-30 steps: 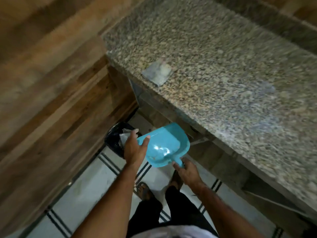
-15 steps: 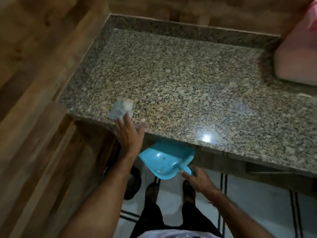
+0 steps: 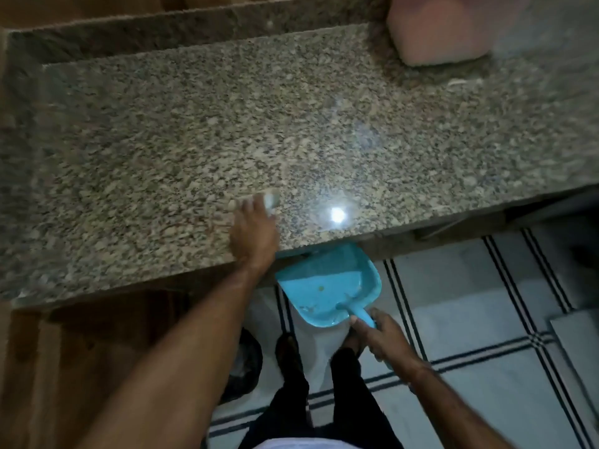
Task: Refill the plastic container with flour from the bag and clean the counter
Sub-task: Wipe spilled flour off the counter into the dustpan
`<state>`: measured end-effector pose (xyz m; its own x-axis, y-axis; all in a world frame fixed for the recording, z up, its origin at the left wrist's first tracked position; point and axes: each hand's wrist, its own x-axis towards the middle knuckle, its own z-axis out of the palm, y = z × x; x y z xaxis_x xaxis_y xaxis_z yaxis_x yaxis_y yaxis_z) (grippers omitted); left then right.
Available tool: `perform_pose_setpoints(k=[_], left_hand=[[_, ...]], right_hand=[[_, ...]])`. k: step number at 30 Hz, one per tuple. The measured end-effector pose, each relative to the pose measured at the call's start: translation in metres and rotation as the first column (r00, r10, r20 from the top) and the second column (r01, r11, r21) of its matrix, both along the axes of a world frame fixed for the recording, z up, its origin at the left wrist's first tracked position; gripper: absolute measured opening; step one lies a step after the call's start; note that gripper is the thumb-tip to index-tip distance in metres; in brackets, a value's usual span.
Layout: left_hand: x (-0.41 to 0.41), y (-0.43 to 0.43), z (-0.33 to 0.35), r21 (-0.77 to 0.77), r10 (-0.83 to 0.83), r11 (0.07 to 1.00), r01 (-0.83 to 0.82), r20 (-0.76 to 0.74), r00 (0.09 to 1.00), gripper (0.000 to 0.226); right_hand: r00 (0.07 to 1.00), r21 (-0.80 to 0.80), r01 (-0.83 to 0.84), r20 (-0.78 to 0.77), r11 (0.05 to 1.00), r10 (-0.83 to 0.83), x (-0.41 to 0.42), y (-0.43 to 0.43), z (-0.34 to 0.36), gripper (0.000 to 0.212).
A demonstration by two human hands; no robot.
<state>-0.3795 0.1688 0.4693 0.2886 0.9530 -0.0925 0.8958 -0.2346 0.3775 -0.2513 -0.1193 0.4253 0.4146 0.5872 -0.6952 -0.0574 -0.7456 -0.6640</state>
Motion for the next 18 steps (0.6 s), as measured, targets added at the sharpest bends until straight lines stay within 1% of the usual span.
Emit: perform_pose_setpoints(k=[3,4,5,6,8,9,11,12,13,15,16,18], left_hand=[[0.083,-0.029,0.008,-0.100,-0.258,0.960,0.263,0.062,0.964,0.040],[0.104,-0.035,0.012,-0.140,-0.312,0.936,0.324,0.099,0.945,0.040],[0.120,-0.038,0.016,-0.170,-0.322,0.924,0.343,0.140,0.936,0.039],[0.128,-0.037,0.017,-0.185,-0.285,0.930,0.317,0.181,0.941,0.037],[0.122,-0.023,0.017,-0.172,-0.105,0.975,0.143,0.210,0.972,0.036],[0.111,-0.014,0.016,-0.137,-0.001,0.990,0.027,0.190,0.982,0.038],[0.080,0.006,0.006,-0.051,0.174,0.984,-0.170,0.102,0.979,0.041],[0.067,0.012,0.001,-0.013,0.239,0.971,-0.239,0.058,0.969,0.043],[0.061,0.013,-0.003,0.019,0.285,0.958,-0.286,0.024,0.958,0.045],[0.072,0.006,-0.008,0.032,0.334,0.942,-0.334,0.004,0.943,0.050],[0.087,-0.003,-0.008,0.023,0.326,0.945,-0.326,0.004,0.945,0.051],[0.126,-0.026,-0.003,0.014,0.215,0.976,-0.216,0.020,0.976,0.044]], right_hand=[[0.994,-0.001,0.108,0.013,0.994,-0.108,0.014,-0.016,-0.005,0.025],[0.991,0.005,0.134,0.017,0.991,-0.134,0.019,-0.019,-0.004,0.024],[0.988,0.016,0.153,0.025,0.988,-0.154,0.024,-0.022,-0.003,0.023],[0.984,0.029,0.172,0.033,0.985,-0.173,0.030,-0.025,-0.001,0.023],[0.976,0.049,0.211,0.041,0.976,-0.213,0.044,-0.031,-0.002,0.026],[0.973,0.064,0.224,0.042,0.972,-0.227,0.052,-0.034,-0.002,0.029],[0.968,0.090,0.241,0.045,0.966,-0.245,0.065,-0.037,-0.005,0.038],[0.967,0.095,0.245,0.042,0.965,-0.250,0.072,-0.038,-0.006,0.038],[0.967,0.096,0.247,0.037,0.964,-0.251,0.080,-0.039,-0.010,0.034],[0.965,0.070,0.247,0.071,0.966,-0.252,0.095,-0.040,-0.015,0.021],[0.963,0.048,0.245,0.106,0.968,-0.249,0.103,-0.040,-0.017,0.020],[0.959,0.011,0.239,0.151,0.971,-0.238,0.120,-0.040,-0.022,0.025]])
